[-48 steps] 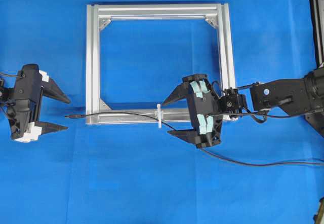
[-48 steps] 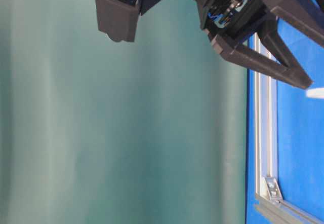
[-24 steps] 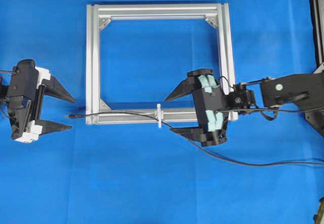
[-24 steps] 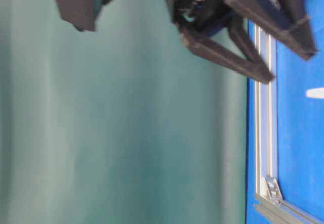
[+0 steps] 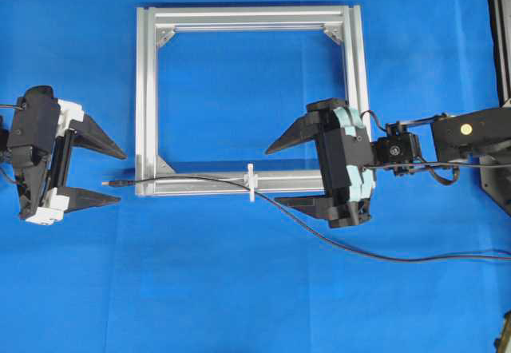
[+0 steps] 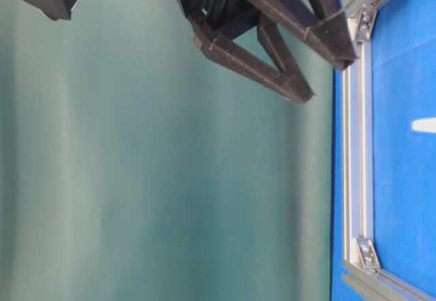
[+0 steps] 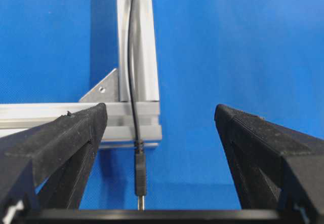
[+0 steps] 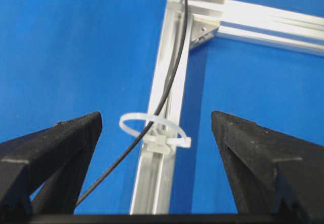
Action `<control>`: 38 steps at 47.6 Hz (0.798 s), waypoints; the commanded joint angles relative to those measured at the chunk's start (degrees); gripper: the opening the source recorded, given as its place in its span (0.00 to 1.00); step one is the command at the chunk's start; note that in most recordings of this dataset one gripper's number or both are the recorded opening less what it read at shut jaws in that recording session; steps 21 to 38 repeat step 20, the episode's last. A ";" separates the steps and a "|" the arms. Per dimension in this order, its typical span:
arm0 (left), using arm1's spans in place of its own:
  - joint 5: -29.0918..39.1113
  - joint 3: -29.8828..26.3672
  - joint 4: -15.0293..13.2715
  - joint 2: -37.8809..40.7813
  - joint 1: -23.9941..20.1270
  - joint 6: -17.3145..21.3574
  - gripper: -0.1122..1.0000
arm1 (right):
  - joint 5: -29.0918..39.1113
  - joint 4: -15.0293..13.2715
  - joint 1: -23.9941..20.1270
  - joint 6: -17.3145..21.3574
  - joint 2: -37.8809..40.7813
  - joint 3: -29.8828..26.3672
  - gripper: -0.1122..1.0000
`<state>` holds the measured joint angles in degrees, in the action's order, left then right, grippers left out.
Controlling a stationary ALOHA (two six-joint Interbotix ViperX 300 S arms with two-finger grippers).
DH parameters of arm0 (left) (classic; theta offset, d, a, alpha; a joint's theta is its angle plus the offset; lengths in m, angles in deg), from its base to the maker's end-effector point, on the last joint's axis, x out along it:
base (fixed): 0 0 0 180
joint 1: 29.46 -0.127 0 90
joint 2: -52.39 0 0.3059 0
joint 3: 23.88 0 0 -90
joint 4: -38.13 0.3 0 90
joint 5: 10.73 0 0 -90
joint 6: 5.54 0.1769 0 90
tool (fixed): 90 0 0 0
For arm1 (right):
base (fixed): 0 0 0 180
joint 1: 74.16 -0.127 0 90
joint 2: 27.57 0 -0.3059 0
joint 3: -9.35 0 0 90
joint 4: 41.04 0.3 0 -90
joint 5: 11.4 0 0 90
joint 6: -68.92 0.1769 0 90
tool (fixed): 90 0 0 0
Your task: Insert the wire through the string loop located in the center.
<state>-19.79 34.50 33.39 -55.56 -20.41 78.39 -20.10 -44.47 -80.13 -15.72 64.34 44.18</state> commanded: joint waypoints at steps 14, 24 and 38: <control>0.00 -1.32 0.09 -0.26 -0.44 0.18 0.85 | 0.26 0.00 -0.09 -0.09 -1.14 -0.44 0.92; -0.09 -1.41 0.09 -0.26 -0.44 0.18 0.85 | 0.26 0.00 -0.09 -0.09 -1.14 -0.44 0.92; -0.09 -1.41 0.09 -0.26 -0.44 0.18 0.85 | 0.26 0.00 -0.09 -0.09 -1.14 -0.44 0.92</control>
